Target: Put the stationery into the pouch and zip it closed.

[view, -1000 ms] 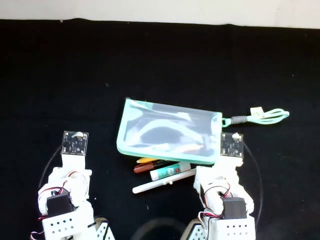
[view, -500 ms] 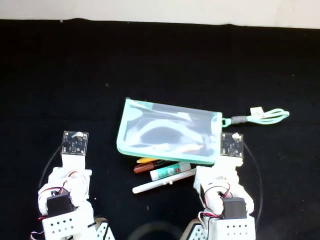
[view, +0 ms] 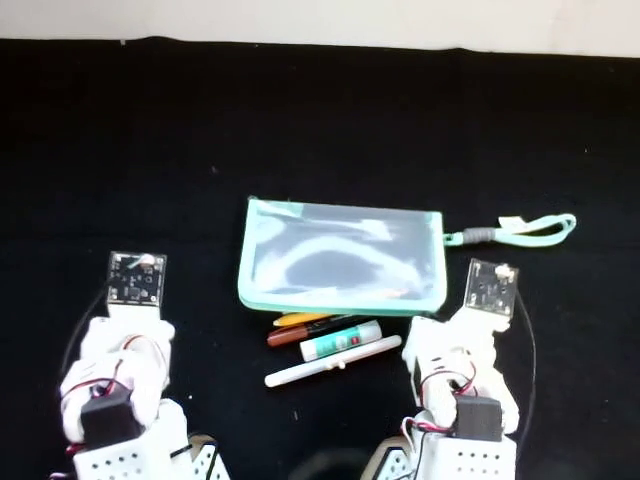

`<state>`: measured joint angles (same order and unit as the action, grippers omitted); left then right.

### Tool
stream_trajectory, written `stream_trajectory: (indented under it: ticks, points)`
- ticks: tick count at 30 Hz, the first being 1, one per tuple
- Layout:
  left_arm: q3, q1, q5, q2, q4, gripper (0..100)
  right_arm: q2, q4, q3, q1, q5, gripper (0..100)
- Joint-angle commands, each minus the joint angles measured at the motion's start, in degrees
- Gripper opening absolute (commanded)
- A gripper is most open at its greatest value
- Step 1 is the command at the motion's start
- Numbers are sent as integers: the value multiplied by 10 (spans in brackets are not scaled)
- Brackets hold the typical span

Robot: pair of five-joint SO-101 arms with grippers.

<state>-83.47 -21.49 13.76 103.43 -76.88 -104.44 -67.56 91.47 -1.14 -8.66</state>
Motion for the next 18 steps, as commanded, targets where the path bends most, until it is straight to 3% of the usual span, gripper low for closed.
stream_trajectory:
  ticks: [1, 5, 18]
  points:
    - [62, 6, 1, 6, -4, 7, -1, -71, -75, 0, 6, 33]
    - [86, 7, 1, 6, -21, 7, -1, -138, -132, -3, 6, 33]
    - [225, 27, 1, 5, -81, 7, 0, -143, -265, -4, 78, 33]
